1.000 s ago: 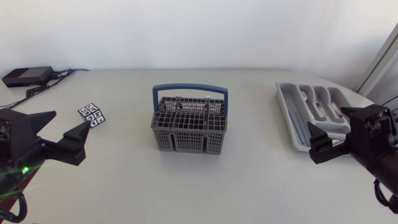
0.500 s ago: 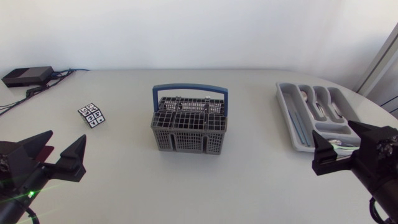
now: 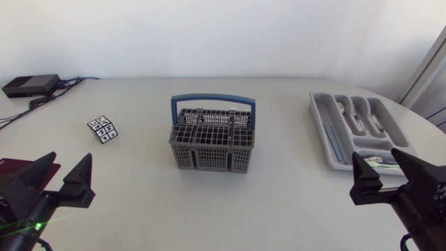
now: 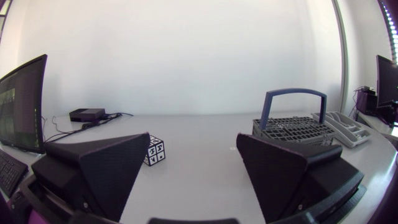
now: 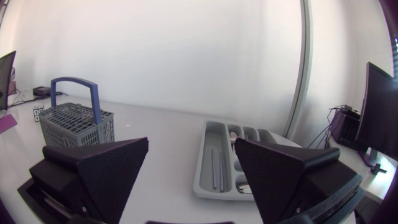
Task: Transfer all utensils from the basket to the drawer tray.
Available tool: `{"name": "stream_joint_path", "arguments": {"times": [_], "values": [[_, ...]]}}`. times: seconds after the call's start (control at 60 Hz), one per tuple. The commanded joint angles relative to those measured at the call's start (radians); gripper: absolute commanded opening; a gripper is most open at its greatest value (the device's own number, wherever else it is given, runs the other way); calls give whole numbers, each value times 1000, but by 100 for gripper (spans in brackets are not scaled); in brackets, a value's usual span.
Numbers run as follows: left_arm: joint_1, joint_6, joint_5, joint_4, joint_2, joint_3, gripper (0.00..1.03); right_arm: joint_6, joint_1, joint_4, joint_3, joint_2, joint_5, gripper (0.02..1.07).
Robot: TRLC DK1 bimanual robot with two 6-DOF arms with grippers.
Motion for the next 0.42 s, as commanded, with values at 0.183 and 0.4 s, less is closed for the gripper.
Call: {"name": "stream_joint_path", "arguments": {"times": [0.183, 0.4], "values": [[7, -25, 4, 0, -6, -43, 96, 100, -14, 17, -64, -81, -17, 102], [7, -25, 4, 0, -6, -43, 96, 100, -14, 17, -64, -81, -17, 102]]}}
